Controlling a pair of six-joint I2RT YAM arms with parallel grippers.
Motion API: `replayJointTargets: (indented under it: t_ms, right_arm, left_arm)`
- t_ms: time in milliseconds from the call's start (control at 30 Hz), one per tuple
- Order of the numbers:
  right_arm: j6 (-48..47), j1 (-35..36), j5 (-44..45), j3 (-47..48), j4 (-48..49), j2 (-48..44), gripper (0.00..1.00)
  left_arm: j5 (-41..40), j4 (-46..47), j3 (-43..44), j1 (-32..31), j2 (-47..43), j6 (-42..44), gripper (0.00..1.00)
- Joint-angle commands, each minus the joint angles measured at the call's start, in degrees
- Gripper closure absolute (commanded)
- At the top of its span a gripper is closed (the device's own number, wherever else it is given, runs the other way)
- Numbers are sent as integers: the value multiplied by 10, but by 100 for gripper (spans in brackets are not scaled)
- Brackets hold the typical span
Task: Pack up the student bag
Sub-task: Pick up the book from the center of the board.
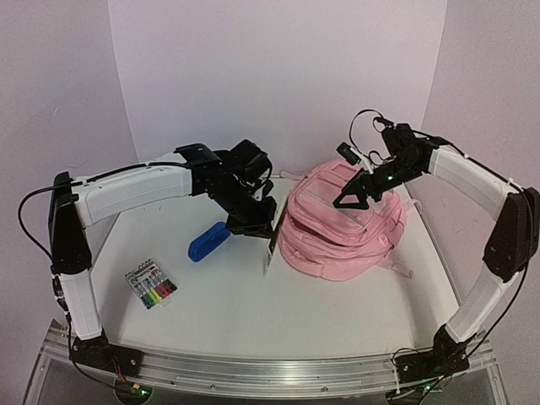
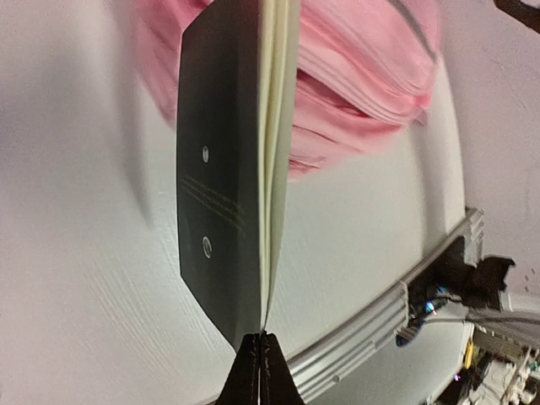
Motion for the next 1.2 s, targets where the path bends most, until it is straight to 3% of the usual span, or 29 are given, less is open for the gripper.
replayJointTargets:
  t_ms: [0, 200, 367, 500, 567, 800, 867, 900, 933, 1033, 1100, 1167]
  right_arm:
    - [-248, 0, -62, 8, -102, -57, 2]
    - [-445, 9, -70, 13, -251, -63, 2]
    - [-455, 18, -80, 38, -295, -36, 4]
    - [-529, 35, -90, 76, -413, -2, 14]
    - [-530, 48, -94, 71, -425, -2, 19]
    - [-499, 64, -93, 82, -424, 2, 72]
    - [-480, 64, -94, 89, -426, 1, 94]
    - [-464, 64, -96, 92, -425, -1, 100]
    - [-444, 64, -99, 98, -422, -2, 100]
    - [-370, 63, -110, 137, -415, 9, 100]
    - [-312, 60, -117, 172, -412, 27, 100]
    - [-252, 55, -128, 206, -413, 52, 100]
  left_arm:
    - [111, 73, -8, -17, -67, 100, 100]
    - [196, 65, 21, -39, -57, 152, 100]
    - [218, 17, 88, -74, -14, 195, 100]
    - [213, 43, 84, -78, -25, 200, 100]
    - [214, 50, 90, -78, -29, 208, 100]
    - [196, 62, 68, -78, -46, 201, 100]
    - [157, 92, 30, -77, -74, 186, 100]
    - [124, 104, 10, -75, -89, 173, 100]
    - [79, 119, -9, -72, -106, 159, 99]
    - [-8, 165, -85, -57, -166, 101, 61]
    - [-54, 209, -140, -48, -212, 68, 30]
    - [-82, 256, -197, -45, -256, 53, 19]
